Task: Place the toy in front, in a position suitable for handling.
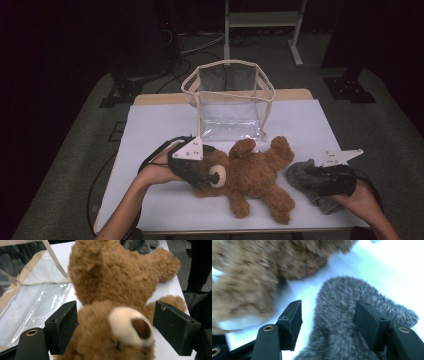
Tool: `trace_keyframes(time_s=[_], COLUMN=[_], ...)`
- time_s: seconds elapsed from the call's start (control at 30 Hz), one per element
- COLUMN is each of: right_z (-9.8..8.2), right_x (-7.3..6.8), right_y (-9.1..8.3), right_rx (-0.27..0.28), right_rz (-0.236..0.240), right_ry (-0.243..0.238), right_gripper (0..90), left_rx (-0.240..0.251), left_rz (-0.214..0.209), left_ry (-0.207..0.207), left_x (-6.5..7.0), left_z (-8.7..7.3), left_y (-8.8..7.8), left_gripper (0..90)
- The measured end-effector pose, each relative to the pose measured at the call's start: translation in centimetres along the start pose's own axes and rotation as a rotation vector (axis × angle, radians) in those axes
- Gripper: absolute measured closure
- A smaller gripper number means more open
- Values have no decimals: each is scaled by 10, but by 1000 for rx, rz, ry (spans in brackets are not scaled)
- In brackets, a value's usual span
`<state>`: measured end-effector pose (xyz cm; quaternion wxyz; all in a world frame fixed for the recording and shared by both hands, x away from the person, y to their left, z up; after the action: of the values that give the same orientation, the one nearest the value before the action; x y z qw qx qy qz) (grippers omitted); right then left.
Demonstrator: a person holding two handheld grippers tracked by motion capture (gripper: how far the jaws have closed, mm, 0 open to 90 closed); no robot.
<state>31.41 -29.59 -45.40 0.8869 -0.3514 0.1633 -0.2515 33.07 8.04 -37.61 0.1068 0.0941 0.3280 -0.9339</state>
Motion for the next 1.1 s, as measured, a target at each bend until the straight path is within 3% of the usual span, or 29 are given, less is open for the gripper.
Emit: trace_keyframes(time_s=[0.2,0.27,0.37,0.53,0.6,0.7,0.8,0.93,0.97,1.0,1.1], right_z=[-12,-14,-13,-15,-15,-9,7,40,40,60,84], right_x=[12,13,17,23,23,19,8,-13,-13,-26,-40], right_y=[21,24,23,21,19,10,-6,-22,-22,-24,-17], right_rx=[-92,-81,-78,-57,-44,21,108,172,172,181,180], right_rz=[-44,-63,-75,-56,-34,28,86,129,129,154,190], right_ry=[-4,-23,-8,23,39,61,44,-39,-39,-103,-168], right_gripper=[454,507,609,720,734,737,736,735,735,736,735], left_rx=[-54,-65,-74,-121,-134,-131,-125,-115,-115,-112,-91], left_rz=[25,34,43,157,203,201,182,147,147,120,74], left_ry=[-13,-19,-22,31,19,-12,-21,-46,-46,-61,-50], left_x=[5,7,9,11,8,5,3,2,2,3,7], left_z=[-22,-27,-33,-38,-40,-39,-37,-32,-32,-28,-19], left_y=[1,5,18,39,42,40,39,39,39,40,40], left_gripper=[133,107,67,16,101,198,268,317,329,336,354])
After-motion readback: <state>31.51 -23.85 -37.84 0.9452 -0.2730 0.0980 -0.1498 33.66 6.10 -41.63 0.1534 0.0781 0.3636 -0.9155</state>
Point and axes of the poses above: each handheld gripper's, and its own axes: y roughly forward along the jaws, z roughly out of its top, x roughly to its right, the point moved 5 cm from there along y, roughly forward along the jaws, and after that the axes turned 3 degrees about z, right-handed, at the moved point
